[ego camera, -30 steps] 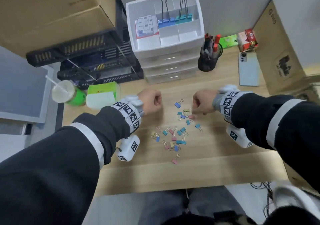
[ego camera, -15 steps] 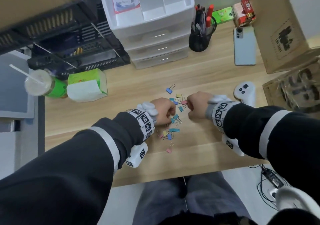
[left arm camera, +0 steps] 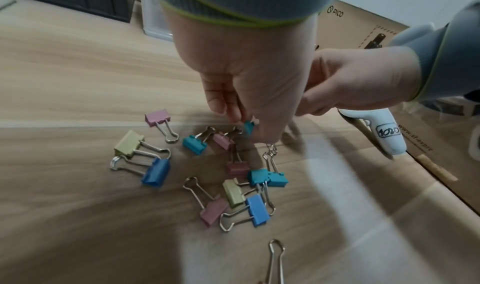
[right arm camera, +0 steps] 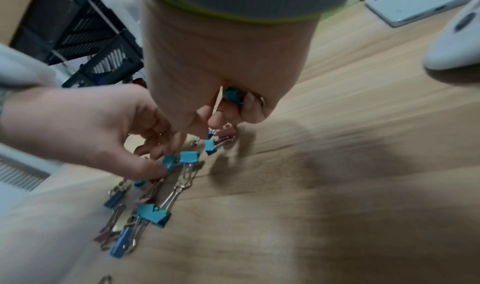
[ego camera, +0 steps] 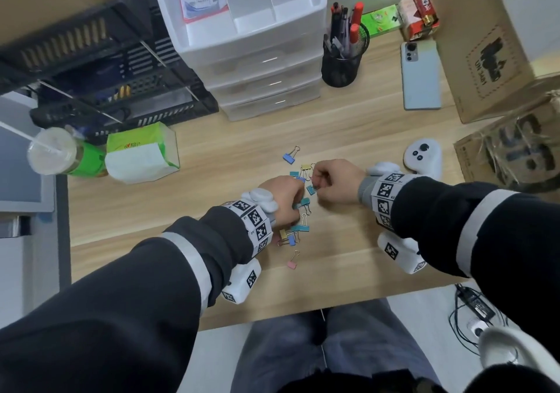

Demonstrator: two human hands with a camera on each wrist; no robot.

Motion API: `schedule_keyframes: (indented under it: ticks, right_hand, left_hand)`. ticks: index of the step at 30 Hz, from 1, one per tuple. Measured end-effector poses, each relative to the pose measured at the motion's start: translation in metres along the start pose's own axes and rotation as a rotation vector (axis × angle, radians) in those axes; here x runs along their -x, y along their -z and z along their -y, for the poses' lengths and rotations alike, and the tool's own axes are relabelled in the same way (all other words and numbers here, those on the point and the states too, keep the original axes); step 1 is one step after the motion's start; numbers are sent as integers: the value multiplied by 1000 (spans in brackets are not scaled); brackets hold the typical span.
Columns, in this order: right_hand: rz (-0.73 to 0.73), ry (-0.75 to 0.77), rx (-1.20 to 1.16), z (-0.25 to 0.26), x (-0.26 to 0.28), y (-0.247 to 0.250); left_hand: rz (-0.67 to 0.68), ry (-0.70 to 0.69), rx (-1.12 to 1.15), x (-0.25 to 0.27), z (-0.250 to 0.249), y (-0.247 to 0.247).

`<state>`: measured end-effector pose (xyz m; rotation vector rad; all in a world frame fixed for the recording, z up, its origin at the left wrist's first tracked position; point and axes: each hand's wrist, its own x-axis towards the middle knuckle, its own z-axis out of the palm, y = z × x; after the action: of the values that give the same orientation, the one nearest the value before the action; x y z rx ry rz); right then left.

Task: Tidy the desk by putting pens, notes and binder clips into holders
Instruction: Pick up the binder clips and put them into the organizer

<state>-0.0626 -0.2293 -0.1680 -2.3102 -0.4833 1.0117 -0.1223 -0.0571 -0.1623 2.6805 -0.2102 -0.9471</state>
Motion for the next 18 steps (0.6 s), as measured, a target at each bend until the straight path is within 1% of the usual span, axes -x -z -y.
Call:
schedule_keyframes:
  ticks: [3,5,8,10,13,18]
  right_hand:
    - [23,80,140,4,-4,-6]
    - [18,122,255,5,-10,-11]
    - [20,130,376,4,-16,-15]
    - [47,129,438,4,-19,-17]
    - [66,120,478,3,-19,-16]
    - [40,128,509,-2,-15,-14]
  left_hand:
    - [-33,-1,86,3,4,-1]
    - [-43,8,72,7,10,-2]
    - [-64,10,66,11,20,-3]
    - [-77,17,83,17,25,-4]
    - [-67,20,69,20,29,-6]
    - [-94,23,60,22,23,-9]
